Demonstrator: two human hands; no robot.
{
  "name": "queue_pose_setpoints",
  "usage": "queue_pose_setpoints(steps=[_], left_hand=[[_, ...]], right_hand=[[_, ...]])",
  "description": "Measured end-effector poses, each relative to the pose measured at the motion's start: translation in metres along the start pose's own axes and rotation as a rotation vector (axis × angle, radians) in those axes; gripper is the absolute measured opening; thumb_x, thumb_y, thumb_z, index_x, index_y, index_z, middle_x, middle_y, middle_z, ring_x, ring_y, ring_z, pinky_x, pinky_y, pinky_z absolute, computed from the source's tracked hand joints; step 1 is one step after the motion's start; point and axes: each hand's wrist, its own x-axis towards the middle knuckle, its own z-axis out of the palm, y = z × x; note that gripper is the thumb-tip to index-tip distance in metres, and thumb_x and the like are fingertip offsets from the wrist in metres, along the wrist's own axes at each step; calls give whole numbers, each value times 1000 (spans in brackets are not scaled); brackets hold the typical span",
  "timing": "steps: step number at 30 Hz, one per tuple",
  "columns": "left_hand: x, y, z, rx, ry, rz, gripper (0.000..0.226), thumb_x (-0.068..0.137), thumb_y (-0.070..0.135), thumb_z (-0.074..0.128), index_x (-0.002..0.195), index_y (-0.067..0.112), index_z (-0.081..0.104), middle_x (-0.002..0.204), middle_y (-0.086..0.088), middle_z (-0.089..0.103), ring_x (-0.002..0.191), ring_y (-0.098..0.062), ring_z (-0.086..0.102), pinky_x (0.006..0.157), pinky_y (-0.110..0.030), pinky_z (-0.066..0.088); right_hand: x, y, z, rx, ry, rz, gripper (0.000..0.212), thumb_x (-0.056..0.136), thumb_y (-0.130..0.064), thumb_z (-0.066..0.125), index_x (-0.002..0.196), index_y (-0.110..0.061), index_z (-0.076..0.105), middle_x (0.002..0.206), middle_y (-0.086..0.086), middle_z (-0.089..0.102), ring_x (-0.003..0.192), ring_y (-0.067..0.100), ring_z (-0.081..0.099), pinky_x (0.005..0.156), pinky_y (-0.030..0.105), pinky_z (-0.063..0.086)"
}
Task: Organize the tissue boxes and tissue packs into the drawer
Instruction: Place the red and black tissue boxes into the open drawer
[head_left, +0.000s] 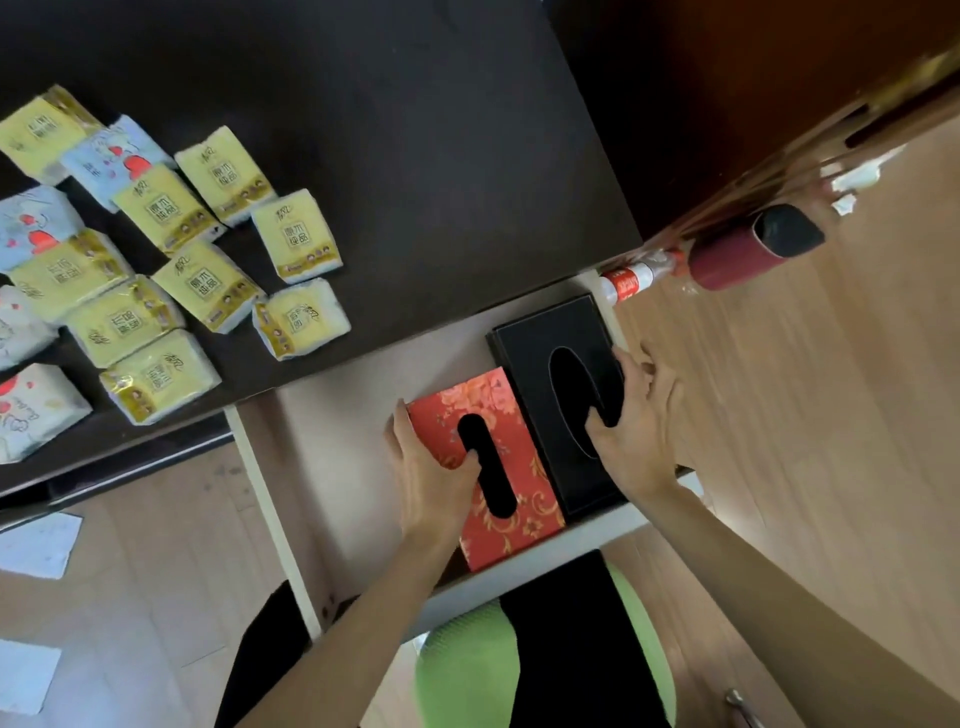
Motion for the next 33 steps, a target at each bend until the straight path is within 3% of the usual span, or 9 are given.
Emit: queue_pose_setpoints(steps=[3,6,9,11,14,17,20,26,33], left_hand=[[15,7,-16,346,-49,335,87,82,34,75,150,26,22,155,3,24,140,-18,28,111,-38,32],[40,22,-29,595,-181,652,61,83,38,69,138,21,46,140,0,48,135,-19,37,111,-45,36],[61,28,-27,767,-276,851,56,82,38,65,134,23,49,127,2,57,117,-19,54,96,-39,47],[70,31,-21,865,-287,949,54,81,37,63,132,22,49,120,3,57,106,-20,57,80,-38,53],[77,42,-12,1031,-210,1051,42,78,32,63,117,20,53,106,3,58,97,-23,60,59,-36,47],[80,46,-8,1139,-120,1085,32,74,35,63,100,22,50,99,4,61,90,-28,63,57,-33,35],[76,39,-5,1185,-87,1043,27,75,40,60,93,24,48,98,4,63,90,-31,63,61,-35,42],[63,30,-3,1155,-13,929,43,83,44,65,119,20,58,104,-9,70,101,-34,63,73,-37,46],[62,25,7,1142,47,864,66,88,43,65,145,16,45,123,-16,65,115,-36,58,85,-36,45]], right_hand=[[24,1,-7,-72,-33,-233,73,81,-31,74,148,-25,46,155,1,37,131,25,41,110,38,39],[65,-11,-19,-190,-137,-567,63,83,-32,74,142,-20,56,152,1,48,131,27,48,107,48,46],[96,-22,-19,-328,-211,-784,65,76,-25,86,136,-13,64,141,8,60,124,29,55,102,35,46],[104,-27,-21,-444,-202,-834,68,75,-30,84,138,-13,64,136,7,63,120,27,58,96,18,28],[108,-29,-13,-441,-187,-847,75,78,-21,83,146,-5,54,142,12,58,128,34,53,103,33,41],[111,-21,-3,-438,-133,-903,76,77,-18,81,146,-3,52,142,11,56,129,34,49,95,47,53],[117,-7,4,-483,-54,-986,75,74,-18,82,142,-3,53,136,10,56,124,32,49,90,49,56],[120,-9,3,-363,-107,-965,72,74,-19,77,141,-7,54,140,8,53,131,31,40,95,46,52],[118,-4,4,-369,-117,-933,80,75,-19,78,149,-12,49,147,3,49,136,26,35,89,46,53]])
